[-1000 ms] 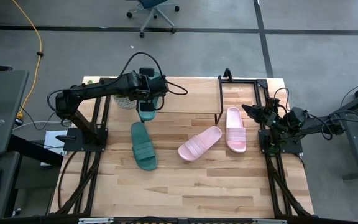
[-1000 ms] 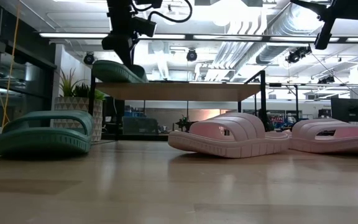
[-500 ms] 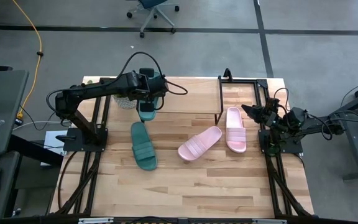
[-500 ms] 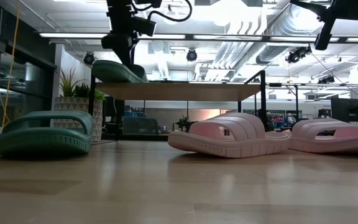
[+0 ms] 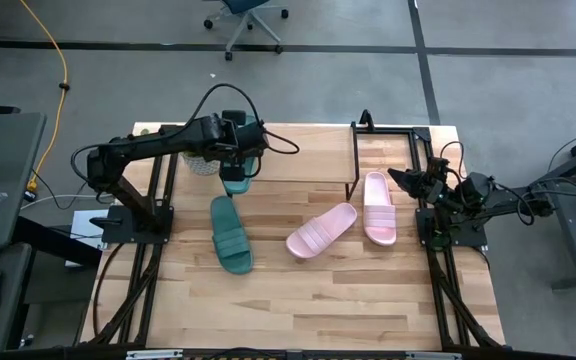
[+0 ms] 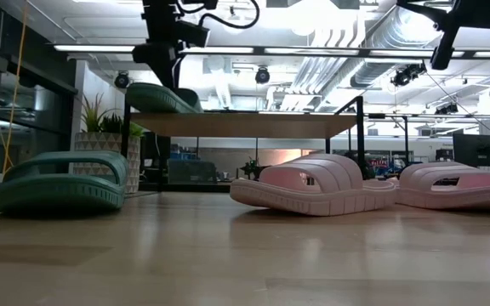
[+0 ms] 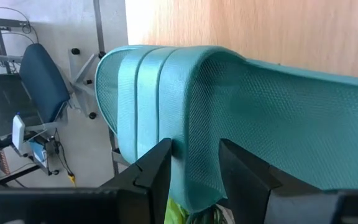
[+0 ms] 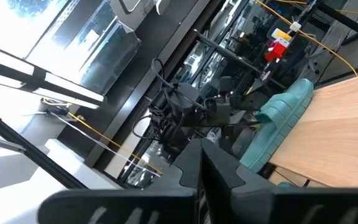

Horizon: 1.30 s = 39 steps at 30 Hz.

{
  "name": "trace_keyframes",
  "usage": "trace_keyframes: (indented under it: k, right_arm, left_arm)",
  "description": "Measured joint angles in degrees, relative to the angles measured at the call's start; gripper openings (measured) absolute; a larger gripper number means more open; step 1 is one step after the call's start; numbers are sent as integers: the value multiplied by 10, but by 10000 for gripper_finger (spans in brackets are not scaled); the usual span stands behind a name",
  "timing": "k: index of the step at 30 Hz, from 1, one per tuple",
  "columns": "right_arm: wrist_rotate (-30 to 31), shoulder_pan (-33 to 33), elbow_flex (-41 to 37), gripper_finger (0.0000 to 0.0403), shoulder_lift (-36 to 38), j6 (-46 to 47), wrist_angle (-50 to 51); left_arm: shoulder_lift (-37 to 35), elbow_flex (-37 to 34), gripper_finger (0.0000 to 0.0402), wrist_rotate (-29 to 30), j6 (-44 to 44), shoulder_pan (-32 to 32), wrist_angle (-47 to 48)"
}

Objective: Pick and place slides into the shelf
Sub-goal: Put the bottom green slide on the shelf, then put the green slide on the shelf

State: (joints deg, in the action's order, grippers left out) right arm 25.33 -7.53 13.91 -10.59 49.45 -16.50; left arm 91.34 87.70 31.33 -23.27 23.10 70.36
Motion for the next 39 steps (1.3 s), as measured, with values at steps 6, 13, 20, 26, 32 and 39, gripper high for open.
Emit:
trace_keyframes:
  k: [6, 13, 20, 26, 32, 39]
  right_arm:
    - [1, 0, 0, 0, 0, 0, 0]
    - [1, 0, 0, 0, 0, 0, 0]
    - [1, 0, 0, 0, 0, 0, 0]
    - [-4, 0, 0, 0, 0, 0, 2]
    - [-5, 0, 0, 0, 0, 0, 12]
    - [-19, 0, 0, 0, 0, -4, 17]
  left_arm:
    - [-10, 0, 122, -4, 6, -14, 5]
    - [-22, 0, 122, -11, 17, -47, 5]
    - [-53, 0, 122, -49, 43, -90, 27]
    - [-93, 0, 122, -128, 115, -136, 93]
    - [-134, 0, 122, -190, 189, -199, 110]
    - [-187, -25, 122, -232, 297, -278, 104]
